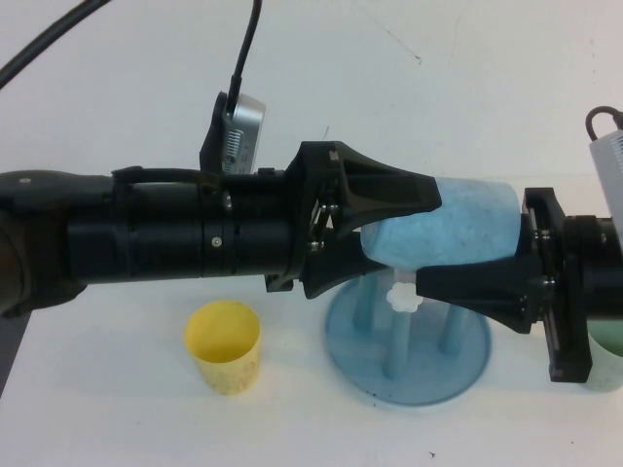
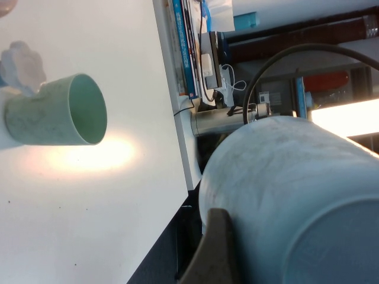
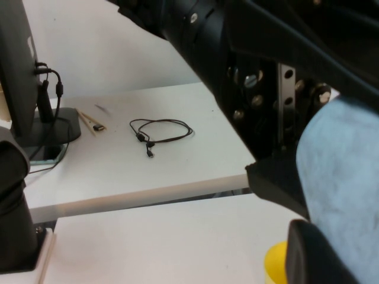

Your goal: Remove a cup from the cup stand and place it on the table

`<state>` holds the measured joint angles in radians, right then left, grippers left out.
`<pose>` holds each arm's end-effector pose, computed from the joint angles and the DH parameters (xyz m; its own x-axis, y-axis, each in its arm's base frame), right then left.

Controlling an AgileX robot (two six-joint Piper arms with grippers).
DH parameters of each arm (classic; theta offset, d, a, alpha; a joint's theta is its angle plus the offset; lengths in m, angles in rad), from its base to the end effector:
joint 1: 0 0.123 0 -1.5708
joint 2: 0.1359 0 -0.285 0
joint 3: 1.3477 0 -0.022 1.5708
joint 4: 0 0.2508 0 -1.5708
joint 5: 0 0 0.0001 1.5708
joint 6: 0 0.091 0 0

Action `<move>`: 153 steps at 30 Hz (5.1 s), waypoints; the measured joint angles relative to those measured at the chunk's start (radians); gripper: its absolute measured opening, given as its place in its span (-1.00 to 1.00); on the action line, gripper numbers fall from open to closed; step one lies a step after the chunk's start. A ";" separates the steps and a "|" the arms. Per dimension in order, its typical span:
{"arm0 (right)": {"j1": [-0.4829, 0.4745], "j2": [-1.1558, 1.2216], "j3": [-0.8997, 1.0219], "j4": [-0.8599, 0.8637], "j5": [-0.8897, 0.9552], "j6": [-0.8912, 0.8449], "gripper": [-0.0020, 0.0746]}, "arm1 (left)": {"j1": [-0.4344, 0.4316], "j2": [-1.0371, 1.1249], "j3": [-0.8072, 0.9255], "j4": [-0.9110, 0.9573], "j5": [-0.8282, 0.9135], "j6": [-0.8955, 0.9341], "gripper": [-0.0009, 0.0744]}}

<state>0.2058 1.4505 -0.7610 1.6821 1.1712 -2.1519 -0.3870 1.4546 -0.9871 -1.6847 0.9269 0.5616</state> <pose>0.2355 0.1343 0.2717 -0.0415 -0.1307 -0.9906 -0.9821 0.1874 0.0164 0.2509 -0.1804 0.3227 -0.9575 -0.2203 -0.1864 0.1482 0.1787 -0.9727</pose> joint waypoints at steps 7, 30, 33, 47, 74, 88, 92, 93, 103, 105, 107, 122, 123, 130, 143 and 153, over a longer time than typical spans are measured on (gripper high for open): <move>0.000 0.000 0.000 0.000 0.001 0.000 -0.66 | 0.002 0.000 0.000 0.000 0.004 -0.003 0.52; 0.000 0.000 0.000 0.012 0.019 0.015 -0.77 | 0.136 0.001 -0.004 0.028 0.190 0.034 0.85; 0.000 -0.004 0.000 0.009 0.000 0.034 -0.80 | 0.202 0.001 -0.011 0.022 0.235 0.058 0.86; 0.000 -0.208 -0.359 -0.867 -0.028 0.925 -0.82 | 0.356 -0.017 -0.012 0.346 0.253 0.182 -0.53; 0.389 0.266 -0.427 -1.713 0.039 1.686 -0.83 | 0.356 -0.260 -0.012 0.928 0.090 0.116 -0.98; 0.389 0.346 -0.335 -1.768 -0.069 1.801 -0.84 | 0.356 -0.370 -0.012 1.091 0.069 -0.029 -0.98; 0.390 0.351 -0.298 -1.770 -0.112 1.828 -0.84 | 0.356 -0.370 -0.012 1.098 0.045 -0.033 -0.98; 0.390 0.351 -0.296 -1.770 -0.118 1.830 -0.84 | 0.356 -0.370 -0.012 1.098 0.041 -0.033 -0.98; 0.390 0.357 -0.299 -1.737 -0.141 1.836 -0.49 | 0.356 -0.370 -0.012 1.098 0.018 -0.037 -0.98; 0.390 0.361 -0.315 -1.732 -0.133 1.836 -0.28 | 0.356 -0.370 -0.012 1.098 0.018 -0.037 -0.98; 0.390 0.361 -0.334 -1.732 -0.110 1.836 -0.15 | 0.356 -0.370 -0.012 1.098 0.018 -0.037 -0.98; 0.390 0.063 -0.358 -1.672 -0.038 1.853 -0.17 | 0.356 -0.455 -0.012 1.132 -0.053 -0.048 -0.98; 0.390 0.027 -0.358 -1.665 -0.036 1.853 -0.21 | 0.356 -0.475 -0.010 1.144 -0.053 -0.055 -0.98; 0.390 -0.255 -0.334 -1.579 -0.101 1.815 -0.58 | 0.356 -0.692 0.130 1.187 -0.063 -0.098 -0.98; 0.390 -0.894 0.132 -1.078 -0.650 1.404 -0.84 | 0.356 -1.301 0.569 1.260 -0.282 -0.317 -0.98; 0.390 -1.118 0.395 -0.429 -0.866 0.821 -0.84 | 0.356 -1.466 0.753 1.244 -0.350 -0.323 -0.98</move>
<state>0.5962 0.3327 -0.3659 1.2535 0.3050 -1.3310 -0.0305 -0.0117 -0.2343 -0.4409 0.5765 0.2384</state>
